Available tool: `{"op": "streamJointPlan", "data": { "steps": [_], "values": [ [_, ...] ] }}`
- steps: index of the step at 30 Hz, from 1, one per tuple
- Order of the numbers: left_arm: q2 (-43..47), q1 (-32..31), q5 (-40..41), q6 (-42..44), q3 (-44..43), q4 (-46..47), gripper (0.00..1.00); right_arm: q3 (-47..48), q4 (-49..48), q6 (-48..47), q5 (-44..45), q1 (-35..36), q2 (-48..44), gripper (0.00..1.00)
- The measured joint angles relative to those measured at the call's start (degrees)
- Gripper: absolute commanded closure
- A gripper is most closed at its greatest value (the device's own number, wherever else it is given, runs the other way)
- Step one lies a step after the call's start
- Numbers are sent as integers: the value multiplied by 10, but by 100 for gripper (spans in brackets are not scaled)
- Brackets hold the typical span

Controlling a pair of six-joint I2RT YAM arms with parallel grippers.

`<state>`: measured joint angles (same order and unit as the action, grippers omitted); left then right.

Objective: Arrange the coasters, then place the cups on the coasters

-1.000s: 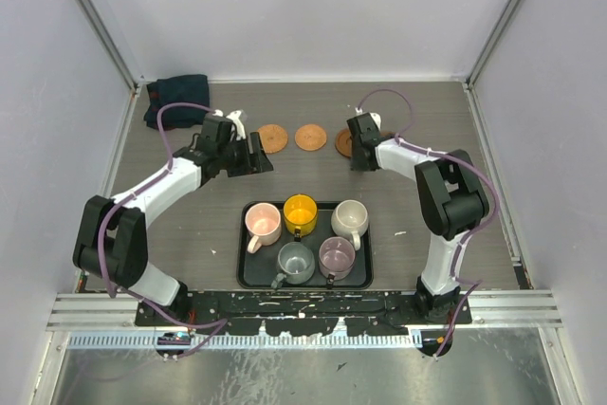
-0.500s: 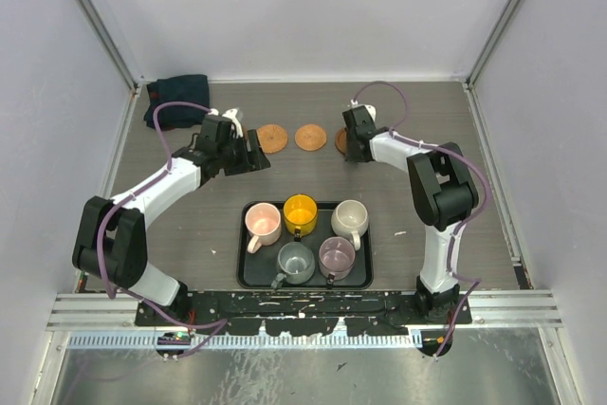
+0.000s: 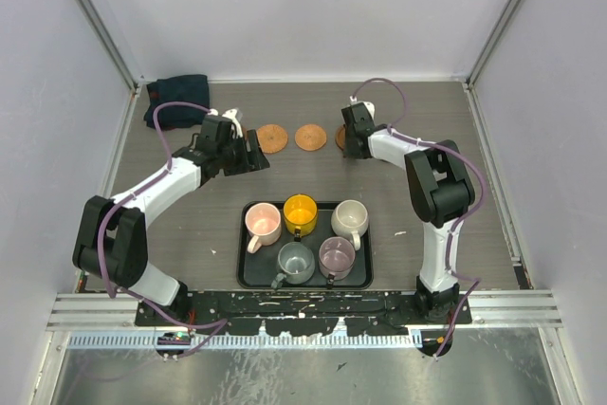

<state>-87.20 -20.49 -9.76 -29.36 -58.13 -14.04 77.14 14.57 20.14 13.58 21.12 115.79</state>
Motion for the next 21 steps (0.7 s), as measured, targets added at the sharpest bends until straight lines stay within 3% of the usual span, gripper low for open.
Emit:
{"op": "streamJointPlan", "data": {
  "steps": [11,21],
  "values": [
    [-3,0,-1,-2,0,0,32,-58,-12,10,11,-8,-39,74],
    [-3,0,-10,-11,0,1,33,-117,-21,26,19,-59,-81,74]
  ]
}}
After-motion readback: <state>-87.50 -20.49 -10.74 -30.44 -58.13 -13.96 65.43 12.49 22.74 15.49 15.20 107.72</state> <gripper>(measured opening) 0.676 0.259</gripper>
